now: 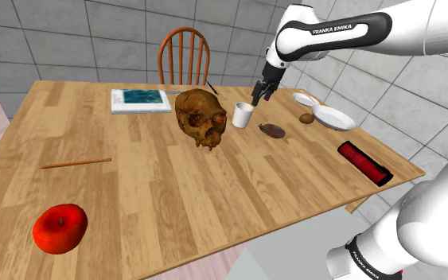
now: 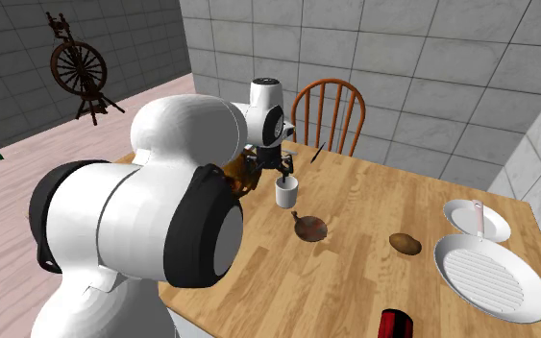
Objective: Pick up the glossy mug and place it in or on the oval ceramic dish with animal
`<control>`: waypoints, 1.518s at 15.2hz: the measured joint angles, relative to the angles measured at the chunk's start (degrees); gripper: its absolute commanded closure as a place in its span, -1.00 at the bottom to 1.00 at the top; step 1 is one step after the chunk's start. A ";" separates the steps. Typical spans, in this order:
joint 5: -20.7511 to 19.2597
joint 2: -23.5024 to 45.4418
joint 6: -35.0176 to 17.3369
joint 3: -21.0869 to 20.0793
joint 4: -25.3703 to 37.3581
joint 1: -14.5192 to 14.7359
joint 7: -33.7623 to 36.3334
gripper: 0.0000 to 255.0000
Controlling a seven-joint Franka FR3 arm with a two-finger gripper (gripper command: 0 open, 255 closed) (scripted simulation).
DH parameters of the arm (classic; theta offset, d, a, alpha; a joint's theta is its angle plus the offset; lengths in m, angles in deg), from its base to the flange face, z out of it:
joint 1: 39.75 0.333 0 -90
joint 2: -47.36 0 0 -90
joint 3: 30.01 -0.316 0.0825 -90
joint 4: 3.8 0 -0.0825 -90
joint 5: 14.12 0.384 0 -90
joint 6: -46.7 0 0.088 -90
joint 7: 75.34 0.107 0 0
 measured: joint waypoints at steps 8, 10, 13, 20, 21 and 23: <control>-0.10 18.63 -0.71 -0.28 16.38 -0.16 -1.70 -1.00; -0.12 21.13 -1.39 -0.32 17.95 -0.26 -1.95 -1.00; -0.06 22.67 -2.87 -0.33 17.97 -0.40 -2.14 -1.00; 0.03 24.05 -5.57 -0.37 16.65 -0.49 -2.20 -1.00; 0.03 24.08 -5.59 -0.37 16.66 -0.50 -2.20 -1.00; 0.03 24.10 -5.60 -0.37 16.68 -0.50 -2.20 -1.00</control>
